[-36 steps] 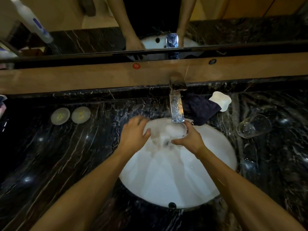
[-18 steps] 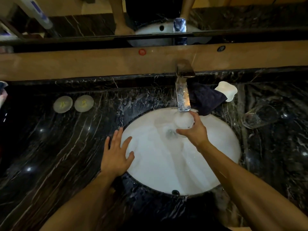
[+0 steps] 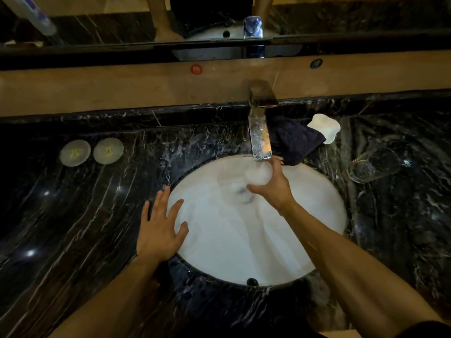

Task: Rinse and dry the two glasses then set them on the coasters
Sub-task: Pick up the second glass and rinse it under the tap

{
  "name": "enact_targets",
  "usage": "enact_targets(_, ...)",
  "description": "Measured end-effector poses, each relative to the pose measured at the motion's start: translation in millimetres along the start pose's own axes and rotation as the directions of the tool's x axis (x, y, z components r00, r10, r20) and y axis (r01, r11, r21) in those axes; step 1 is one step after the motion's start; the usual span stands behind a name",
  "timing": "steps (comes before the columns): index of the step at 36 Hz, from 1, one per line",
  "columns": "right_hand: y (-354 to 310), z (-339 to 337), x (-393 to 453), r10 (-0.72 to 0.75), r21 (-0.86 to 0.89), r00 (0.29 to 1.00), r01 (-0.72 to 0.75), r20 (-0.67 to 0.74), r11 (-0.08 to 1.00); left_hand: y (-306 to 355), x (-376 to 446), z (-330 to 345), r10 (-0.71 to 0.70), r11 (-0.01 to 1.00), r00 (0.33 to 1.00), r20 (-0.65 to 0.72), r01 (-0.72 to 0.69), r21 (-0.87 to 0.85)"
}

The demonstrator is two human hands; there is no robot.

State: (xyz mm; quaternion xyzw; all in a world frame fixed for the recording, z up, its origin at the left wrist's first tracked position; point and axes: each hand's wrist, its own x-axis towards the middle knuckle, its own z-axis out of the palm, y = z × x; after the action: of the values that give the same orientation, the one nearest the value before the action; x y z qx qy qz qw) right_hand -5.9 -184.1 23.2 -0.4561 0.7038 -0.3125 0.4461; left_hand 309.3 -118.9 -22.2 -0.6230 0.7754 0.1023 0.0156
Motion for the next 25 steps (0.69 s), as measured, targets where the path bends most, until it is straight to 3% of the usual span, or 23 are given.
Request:
enact_targets(5, 8.5, -1.4, 4.6, 0.016, 0.003, 0.998, -0.015, -0.069, 1.000, -0.5, 0.2, 0.4, -0.006, 1.000, 1.000, 0.000, 0.006, 0.006)
enact_targets(10, 14.5, 4.4, 1.9, 0.028, -0.052, 1.000, -0.027, 0.002, 0.998, 0.1, 0.8, 1.7, -0.005, 1.000, 1.000, -0.014, 0.005, -0.002)
enact_targets(16, 16.4, 14.4, 6.4, 0.035, -0.018, 0.999, -0.035, -0.041, 0.999, -0.6, 0.1, 1.7, -0.004, 1.000, 1.000, -0.010, 0.004, -0.002)
enact_targets(21, 18.4, 16.3, 6.7, 0.038, -0.049, 0.999, -0.038, 0.004, 0.998, -0.6, 0.8, 2.0, -0.012, 1.000, 1.000, -0.001, 0.012, 0.005)
enact_targets(25, 15.2, 18.1, 7.4, 0.030, -0.015, 0.997, -0.031, -0.065, 0.999, -1.0, 0.6, 2.0, -0.014, 1.000, 1.000, 0.007, 0.013, 0.009)
